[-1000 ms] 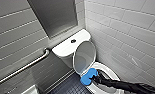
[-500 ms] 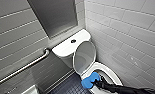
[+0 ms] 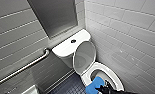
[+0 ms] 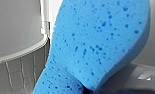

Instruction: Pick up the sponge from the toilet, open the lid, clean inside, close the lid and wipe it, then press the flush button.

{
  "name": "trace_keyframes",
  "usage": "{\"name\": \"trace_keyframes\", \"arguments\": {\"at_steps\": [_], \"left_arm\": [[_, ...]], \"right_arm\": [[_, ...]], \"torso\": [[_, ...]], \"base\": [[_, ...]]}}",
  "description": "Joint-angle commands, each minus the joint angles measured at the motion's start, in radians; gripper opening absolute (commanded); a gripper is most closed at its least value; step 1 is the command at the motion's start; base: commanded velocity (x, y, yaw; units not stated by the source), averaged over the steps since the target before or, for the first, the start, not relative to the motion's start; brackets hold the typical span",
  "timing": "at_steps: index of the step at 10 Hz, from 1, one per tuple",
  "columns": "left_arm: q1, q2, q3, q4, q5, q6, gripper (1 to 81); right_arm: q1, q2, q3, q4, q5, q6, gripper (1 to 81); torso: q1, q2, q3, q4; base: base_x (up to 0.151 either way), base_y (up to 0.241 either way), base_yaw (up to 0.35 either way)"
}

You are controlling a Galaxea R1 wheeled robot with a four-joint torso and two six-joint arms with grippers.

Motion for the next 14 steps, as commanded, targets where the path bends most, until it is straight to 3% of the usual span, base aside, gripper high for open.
{"name": "trace_keyframes", "arguments": {"at_steps": [1,6,9,12,14], "left_arm": [[0.033,-0.009,0.016,0.006,0.100,0.004,81.1],[0.033,-0.009,0.019,0.008,0.100,0.005,81.1],[0.033,-0.008,0.019,0.008,0.100,0.005,81.1],[0.033,-0.006,0.019,0.020,0.098,0.005,81.1],[0.031,-0.005,0.019,0.022,0.098,0.005,81.1]], "right_arm": [[0.023,-0.130,0.143,-0.033,-0.033,0.000,1.0],[-0.073,-0.338,0.264,-0.036,0.029,-0.001,1.0],[-0.161,-0.425,0.278,-0.034,0.109,0.000,1.0],[-0.198,-0.560,0.476,-0.094,0.186,-0.010,1.0],[-0.155,-0.618,0.577,-0.132,0.208,-0.012,1.0]], "torso": [[0.000,0.000,0.000,0.000],[0.000,0.000,0.001,0.000],[0.000,0.000,0.001,0.000],[0.000,0.000,0.002,0.000],[0.000,0.000,0.002,0.000]], "base": [[0.000,0.000,0.000],[0.000,0.000,0.000],[0.000,0.000,0.000],[0.000,0.000,0.000],[0.000,0.000,0.000]]}}
